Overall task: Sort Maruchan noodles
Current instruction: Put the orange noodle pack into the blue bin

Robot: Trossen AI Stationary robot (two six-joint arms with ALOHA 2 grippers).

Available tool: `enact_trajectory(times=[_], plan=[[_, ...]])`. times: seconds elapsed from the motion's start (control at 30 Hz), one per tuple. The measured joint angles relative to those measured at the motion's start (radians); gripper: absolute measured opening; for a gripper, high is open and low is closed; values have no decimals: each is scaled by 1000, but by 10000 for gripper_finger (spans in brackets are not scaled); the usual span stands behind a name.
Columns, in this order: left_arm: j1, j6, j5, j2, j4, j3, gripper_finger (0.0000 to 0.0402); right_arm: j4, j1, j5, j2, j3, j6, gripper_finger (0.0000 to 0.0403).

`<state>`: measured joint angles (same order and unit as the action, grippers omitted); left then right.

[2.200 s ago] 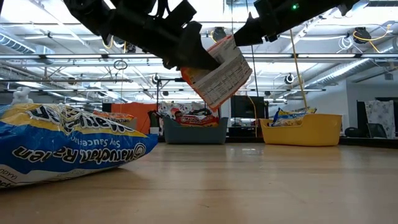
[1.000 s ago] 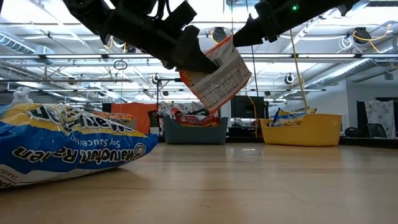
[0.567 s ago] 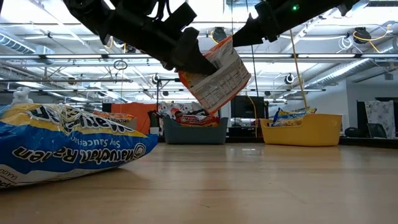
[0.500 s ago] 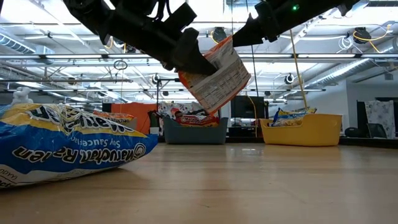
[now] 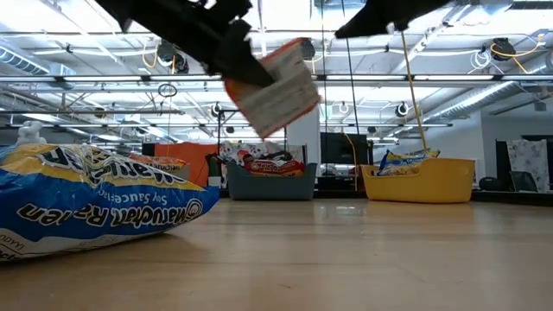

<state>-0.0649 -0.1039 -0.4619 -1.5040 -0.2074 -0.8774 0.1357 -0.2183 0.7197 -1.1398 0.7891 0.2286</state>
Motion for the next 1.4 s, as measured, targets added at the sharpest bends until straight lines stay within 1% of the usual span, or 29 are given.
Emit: enact_trajectory(times=[0.1, 0.17, 0.23, 0.3, 0.37, 0.43, 0.53, 0.6, 0.73, 0.93, 1.03, 1.2, 1.3, 1.4], plan=[[4, 8, -68, 55, 87, 0, 131, -20, -34, 57, 51, 0, -6, 66], [9, 15, -142, 103, 204, 2, 131, -21, -58, 94, 77, 0, -4, 70], [19, 40, -209, 139, 272, -1, 131, -21, -77, 120, 102, 0, 3, 72], [33, 74, -277, 185, 401, 2, 131, -19, -91, 121, 117, 0, 15, 73], [52, 112, -344, 219, 475, 0, 131, -22, -104, 121, 124, -1, 20, 73], [76, 152, -402, 257, 598, 1, 131, -17, -114, 121, 126, -2, 21, 73], [124, 195, -457, 291, 699, 0, 131, -20, -127, 120, 128, -2, 28, 73], [169, 190, -480, 304, 751, 2, 131, -16, -132, 120, 129, -2, 31, 73], [287, 180, -483, 317, 799, 2, 131, 17, -158, 121, 132, -2, 53, 73], [478, 136, -481, 315, 824, 1, 131, 60, -214, 122, 132, -3, 117, 73], [548, 133, -433, 315, 864, 1, 131, 93, -241, 156, 135, -3, 166, 73], [618, 139, -404, 315, 922, 1, 131, 110, -274, 250, 136, -3, 204, 73], [634, 138, -397, 315, 920, 1, 131, 112, -289, 278, 136, -3, 207, 73], [645, 134, -380, 315, 920, 1, 131, 123, -299, 280, 136, -3, 218, 73]])
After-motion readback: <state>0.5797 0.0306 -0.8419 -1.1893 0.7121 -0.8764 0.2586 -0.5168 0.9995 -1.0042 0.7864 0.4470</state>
